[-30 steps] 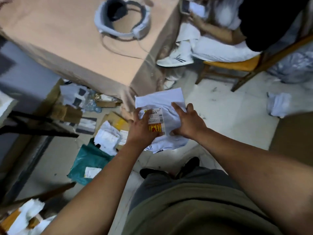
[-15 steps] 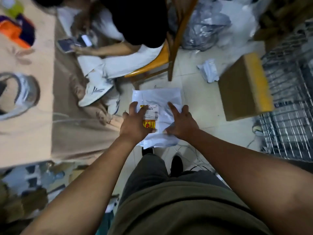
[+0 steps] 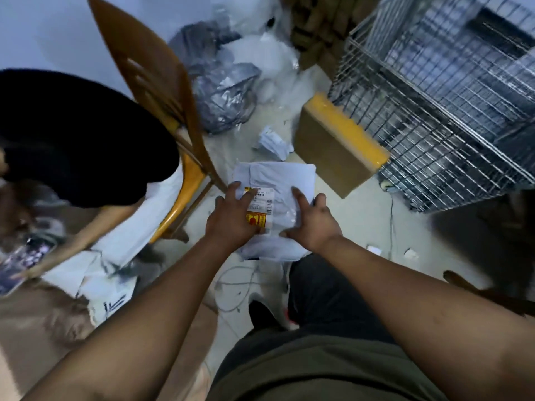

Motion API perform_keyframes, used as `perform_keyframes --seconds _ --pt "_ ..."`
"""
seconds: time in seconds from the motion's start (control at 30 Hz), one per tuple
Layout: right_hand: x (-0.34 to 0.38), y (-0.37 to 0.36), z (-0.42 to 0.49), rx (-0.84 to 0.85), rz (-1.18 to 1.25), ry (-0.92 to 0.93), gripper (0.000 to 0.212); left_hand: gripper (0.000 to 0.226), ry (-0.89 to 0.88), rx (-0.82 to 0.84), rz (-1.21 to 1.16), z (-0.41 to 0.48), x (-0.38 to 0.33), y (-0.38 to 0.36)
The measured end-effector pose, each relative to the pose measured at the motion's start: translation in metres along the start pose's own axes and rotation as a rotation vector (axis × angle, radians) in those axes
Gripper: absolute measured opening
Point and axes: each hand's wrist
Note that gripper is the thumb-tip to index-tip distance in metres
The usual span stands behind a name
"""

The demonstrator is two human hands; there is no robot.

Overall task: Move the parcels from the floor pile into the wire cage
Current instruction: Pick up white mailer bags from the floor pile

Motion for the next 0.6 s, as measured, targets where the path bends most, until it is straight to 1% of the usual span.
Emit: perform_keyframes --seconds 0.1,0.27,0.4,0.5,0.6 --pt "-0.002 0.012 0.042 -0.026 0.051 -0.053 0.113 0.095 -0.079 0.048 0.032 0.058 0.003 0.009" --pt "-0.001 0.039 0.137 -0.004 0.119 -0.094 0.112 0.091 -0.100 0.121 0.141 0.164 0.003 0.025" --pt "0.001 0.057 0.197 0.050 0.142 -0.081 0.109 0.091 -0.026 0.153 0.167 0.230 0.006 0.037" --pt "0.006 0.067 0.237 0.073 0.150 -0.061 0.104 0.095 -0.010 0.187 0.180 0.276 0.013 0.045" --pt "0.015 0.067 0.271 0.107 0.176 -0.066 0.105 0.093 -0.018 0.191 0.223 0.314 0.026 0.048"
Point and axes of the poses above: each hand's wrist, its own z-axis towards the middle knuckle, its own y-axis out of the back of the hand, x = y × z, and after that the axes turned 14 degrees about -y, right-handed
